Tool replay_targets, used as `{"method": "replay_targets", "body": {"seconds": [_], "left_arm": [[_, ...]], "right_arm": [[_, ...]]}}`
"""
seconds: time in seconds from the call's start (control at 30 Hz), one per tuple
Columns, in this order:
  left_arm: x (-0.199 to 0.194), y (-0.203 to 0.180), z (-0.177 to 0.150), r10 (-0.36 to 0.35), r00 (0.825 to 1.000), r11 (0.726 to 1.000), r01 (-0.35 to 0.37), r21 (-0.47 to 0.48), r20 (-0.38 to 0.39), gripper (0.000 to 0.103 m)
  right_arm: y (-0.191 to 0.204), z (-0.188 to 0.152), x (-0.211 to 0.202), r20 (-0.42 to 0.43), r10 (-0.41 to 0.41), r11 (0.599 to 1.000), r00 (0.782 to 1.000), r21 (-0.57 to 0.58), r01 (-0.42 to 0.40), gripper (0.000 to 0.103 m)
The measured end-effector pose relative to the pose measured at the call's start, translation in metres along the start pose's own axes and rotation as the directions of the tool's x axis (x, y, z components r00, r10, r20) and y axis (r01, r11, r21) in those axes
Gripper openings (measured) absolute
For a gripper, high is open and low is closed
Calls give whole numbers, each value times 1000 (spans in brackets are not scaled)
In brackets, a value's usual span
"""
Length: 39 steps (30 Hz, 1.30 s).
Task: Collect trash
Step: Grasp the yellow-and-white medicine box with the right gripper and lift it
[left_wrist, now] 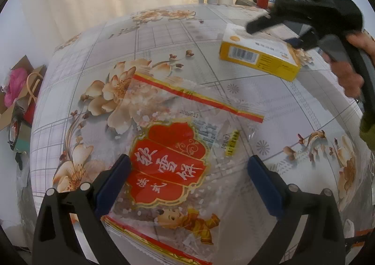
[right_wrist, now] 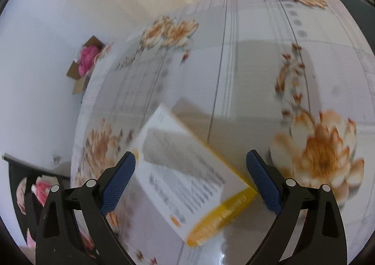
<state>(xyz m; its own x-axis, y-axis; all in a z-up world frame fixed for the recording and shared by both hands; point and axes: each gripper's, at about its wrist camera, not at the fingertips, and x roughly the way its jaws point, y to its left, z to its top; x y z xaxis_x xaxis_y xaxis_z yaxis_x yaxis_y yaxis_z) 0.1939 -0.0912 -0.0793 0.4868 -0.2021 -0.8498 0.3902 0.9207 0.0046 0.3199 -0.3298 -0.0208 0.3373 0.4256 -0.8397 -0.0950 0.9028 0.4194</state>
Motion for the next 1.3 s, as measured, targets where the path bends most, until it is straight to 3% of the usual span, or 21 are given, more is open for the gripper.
{"method": "replay_targets", "body": {"seconds": [0.3, 0.53, 0.8, 0.9, 0.93, 0.97, 1.1, 1.3], "left_arm": [[-4, -1, -5, 1, 1000, 1000, -1, 0, 6, 97], [-3, -1, -4, 1, 1000, 1000, -1, 0, 6, 98], [-4, -1, -5, -1, 1000, 1000, 1, 2, 13, 98], [-4, -1, -5, 0, 1000, 1000, 0, 1, 13, 98], [-4, -1, -6, 0, 1000, 1000, 0, 1, 14, 98], [-5, -1, -7, 0, 1000, 1000, 0, 0, 16, 98], [-5, -1, -5, -2, 1000, 1000, 2, 21, 18, 98], [-21, -2, -7, -45, 997, 989, 36, 143, 63, 98]], "right_arm": [[21, -31, -9, -14, -78, 994, 997, -72, 77, 91], [38, -16, -1, 12, -155, 979, 988, -130, 155, 91], [45, -8, 26, 8, -273, 943, 962, -195, 269, 91], [47, -14, 28, 30, -314, 923, 949, -223, 313, 79], [48, -16, 27, 41, -339, 913, 940, -227, 340, 69], [48, -19, 25, 45, -351, 909, 935, -224, 352, 69], [42, -35, 13, 45, -325, 928, 945, -179, 327, 68], [34, -94, -15, 91, -301, 947, 949, -86, 308, 69]]}}
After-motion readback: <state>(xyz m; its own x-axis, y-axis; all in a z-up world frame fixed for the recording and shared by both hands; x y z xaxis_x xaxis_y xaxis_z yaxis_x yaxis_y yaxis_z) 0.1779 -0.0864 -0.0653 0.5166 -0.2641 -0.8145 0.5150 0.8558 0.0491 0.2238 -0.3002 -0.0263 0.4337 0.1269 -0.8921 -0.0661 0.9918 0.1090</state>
